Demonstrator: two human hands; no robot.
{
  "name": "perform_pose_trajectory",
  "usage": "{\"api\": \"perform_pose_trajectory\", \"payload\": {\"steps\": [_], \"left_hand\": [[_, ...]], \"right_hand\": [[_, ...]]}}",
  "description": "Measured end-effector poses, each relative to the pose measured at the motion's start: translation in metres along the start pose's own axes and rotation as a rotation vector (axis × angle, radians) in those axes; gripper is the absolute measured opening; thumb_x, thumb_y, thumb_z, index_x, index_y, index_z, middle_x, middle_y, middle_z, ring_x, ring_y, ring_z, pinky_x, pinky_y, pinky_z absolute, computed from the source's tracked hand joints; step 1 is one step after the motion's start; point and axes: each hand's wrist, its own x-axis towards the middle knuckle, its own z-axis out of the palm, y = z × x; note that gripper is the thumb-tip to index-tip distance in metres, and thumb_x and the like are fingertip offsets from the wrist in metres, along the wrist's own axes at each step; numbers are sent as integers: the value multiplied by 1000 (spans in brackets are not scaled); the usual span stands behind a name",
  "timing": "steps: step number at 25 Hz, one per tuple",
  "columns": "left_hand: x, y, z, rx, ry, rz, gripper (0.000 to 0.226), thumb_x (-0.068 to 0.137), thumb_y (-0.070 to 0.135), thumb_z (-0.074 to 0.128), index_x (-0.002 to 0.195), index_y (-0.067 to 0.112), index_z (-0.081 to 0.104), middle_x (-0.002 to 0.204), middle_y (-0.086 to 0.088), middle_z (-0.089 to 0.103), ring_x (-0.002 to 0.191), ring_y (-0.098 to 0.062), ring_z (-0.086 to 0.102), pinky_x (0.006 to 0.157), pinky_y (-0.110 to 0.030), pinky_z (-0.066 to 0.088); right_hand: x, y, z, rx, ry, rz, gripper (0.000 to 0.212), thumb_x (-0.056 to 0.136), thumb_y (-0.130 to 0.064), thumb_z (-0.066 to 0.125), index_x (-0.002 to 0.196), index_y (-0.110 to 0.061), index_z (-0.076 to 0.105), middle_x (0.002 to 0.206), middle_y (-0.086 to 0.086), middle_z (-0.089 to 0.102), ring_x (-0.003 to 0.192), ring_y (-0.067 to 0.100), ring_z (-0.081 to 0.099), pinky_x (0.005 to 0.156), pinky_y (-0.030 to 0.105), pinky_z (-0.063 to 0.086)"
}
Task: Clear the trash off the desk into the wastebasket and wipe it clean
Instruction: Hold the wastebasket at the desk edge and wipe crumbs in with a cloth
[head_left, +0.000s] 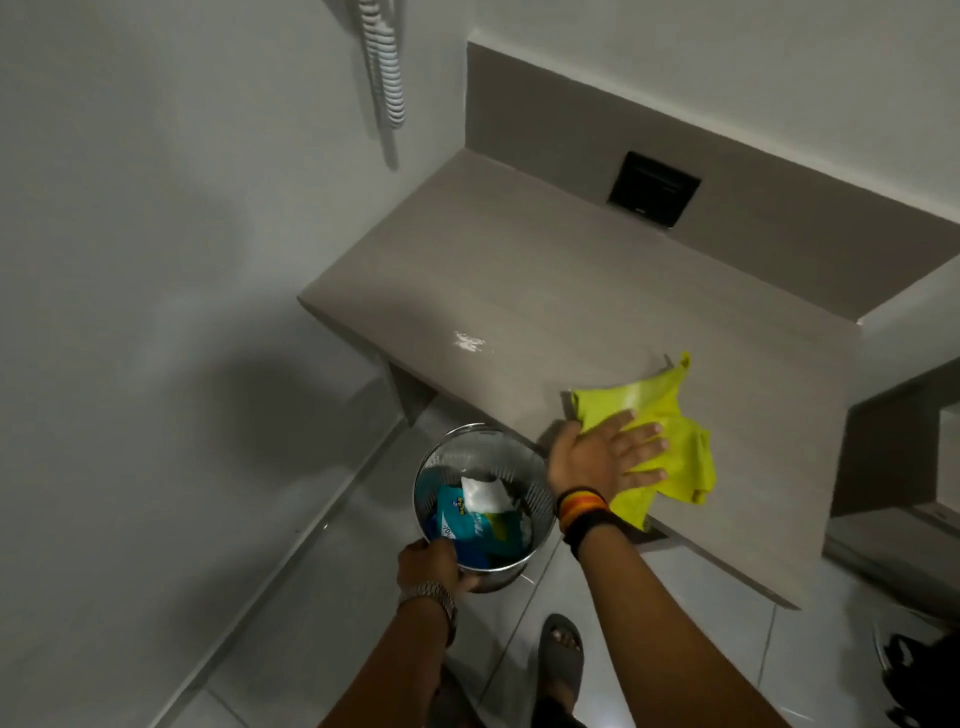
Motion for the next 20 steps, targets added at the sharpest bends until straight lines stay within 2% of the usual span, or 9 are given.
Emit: {"api": "perform_pose_trajectory", "payload": {"steps": [2, 5, 7, 9, 13, 15, 18, 20], "left_hand": [[2, 17, 3, -71, -4, -22, 34, 86, -6, 57, 119, -10, 62, 116, -31, 66, 103, -49, 67, 50, -43, 63], [8, 38, 4, -86, -6, -41, 29, 88, -6, 59, 116, -11, 64, 111, -29, 68, 86, -40, 69, 48, -40, 63], [12, 48, 5, -93, 6, -50, 29, 88, -5, 62, 116, -9, 65, 112, -30, 68, 86, -40, 70, 54, -44, 64], [17, 54, 4, -103, 3, -35, 31, 86, -6, 63, 117, -8, 65, 113, -30, 68, 94, -44, 71, 57, -46, 64], [19, 64, 1, -119, 25, 19, 35, 83, -7, 59, 117, -7, 66, 112, -31, 69, 93, -46, 71, 47, -38, 62], [14, 66, -2, -122, 50, 43, 32, 83, -7, 58, 114, -9, 66, 110, -30, 70, 91, -46, 71, 45, -36, 60], [9, 62, -6, -113, 81, 95, 20, 78, -4, 58, 95, -12, 65, 101, -29, 71, 84, -45, 71, 49, -43, 61], [10, 50, -10, -61, 120, 113, 19, 69, 4, 59, 82, -8, 65, 98, -30, 72, 83, -44, 72, 65, -58, 63]], "right_hand": [[5, -48, 20, 14, -43, -23, 86, 95, -40, 43, 158, -2, 0, 164, 28, -14, 150, 45, -19, 115, 66, -14], [16, -112, 46, 17, -95, -109, 85, 97, -44, 41, 158, -3, -1, 164, 26, -16, 151, 42, -21, 116, 64, -15], [22, -138, 60, -32, -149, -246, 81, 98, -45, 39, 159, -5, 3, 165, 25, -13, 152, 41, -19, 117, 63, -14], [26, -146, 71, -134, -207, -488, 74, 100, -42, 38, 159, -9, 9, 167, 22, -8, 153, 39, -16, 117, 62, -14], [26, -107, 57, -283, -347, -1083, 68, 96, -48, 29, 158, -22, 23, 169, 10, 6, 156, 32, -6, 121, 61, -9], [20, -73, 38, -299, -392, -1278, 68, 93, -47, 30, 157, -24, 27, 169, 6, 12, 156, 28, -3, 122, 59, -6], [6, -26, 13, -249, -438, -1383, 69, 87, -37, 42, 154, -20, 36, 166, 5, 25, 156, 25, 6, 125, 51, -4], [-4, 6, 8, -201, -458, -1399, 73, 84, -31, 49, 154, -17, 35, 164, 5, 30, 155, 24, 13, 126, 45, 0]]}}
